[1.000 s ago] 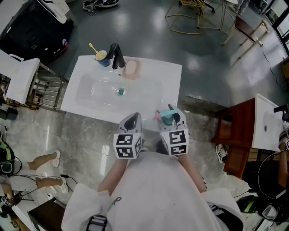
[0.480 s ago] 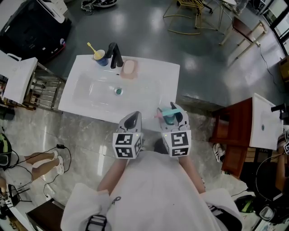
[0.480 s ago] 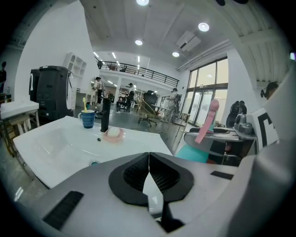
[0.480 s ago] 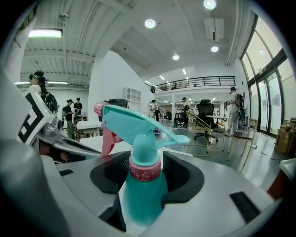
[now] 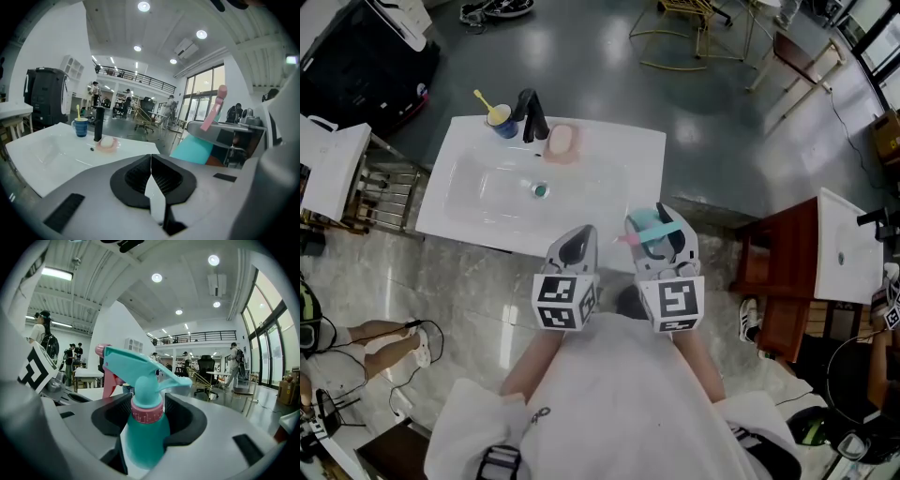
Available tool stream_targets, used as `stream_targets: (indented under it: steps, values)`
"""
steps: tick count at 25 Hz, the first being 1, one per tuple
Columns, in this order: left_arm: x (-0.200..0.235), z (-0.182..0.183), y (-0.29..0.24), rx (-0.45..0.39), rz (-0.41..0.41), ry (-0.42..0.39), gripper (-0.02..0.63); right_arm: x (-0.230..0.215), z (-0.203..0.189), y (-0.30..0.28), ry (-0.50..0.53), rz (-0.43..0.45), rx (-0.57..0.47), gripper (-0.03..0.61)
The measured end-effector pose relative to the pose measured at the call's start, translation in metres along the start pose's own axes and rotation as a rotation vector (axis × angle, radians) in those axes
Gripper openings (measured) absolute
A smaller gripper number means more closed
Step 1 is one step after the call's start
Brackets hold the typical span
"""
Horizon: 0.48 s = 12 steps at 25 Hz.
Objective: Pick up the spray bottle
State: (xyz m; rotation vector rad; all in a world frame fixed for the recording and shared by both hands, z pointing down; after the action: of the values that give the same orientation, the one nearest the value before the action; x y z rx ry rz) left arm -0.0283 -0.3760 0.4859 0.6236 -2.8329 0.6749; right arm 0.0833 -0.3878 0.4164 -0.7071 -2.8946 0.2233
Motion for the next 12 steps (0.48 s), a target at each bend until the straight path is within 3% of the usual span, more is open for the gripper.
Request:
stream_targets:
  steps: [12]
  values:
    - [-0.022,0.035,0.009,-0.117,-0.062,-0.024,0.026,0.003,0.019,0.010,0.019,-0.026,-0.051,0.235]
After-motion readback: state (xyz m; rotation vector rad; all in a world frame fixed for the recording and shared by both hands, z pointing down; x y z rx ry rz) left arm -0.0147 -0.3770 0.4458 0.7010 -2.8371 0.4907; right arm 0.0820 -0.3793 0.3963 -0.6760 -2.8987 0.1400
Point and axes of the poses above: the fingertips, and each gripper's own axes: y backward along the fingers, x to its left, z out of its top, the point moved 3 cm from there along y, backward along the fingers, and after that the axes turned 1 degree about x, right-handed, at the moved point
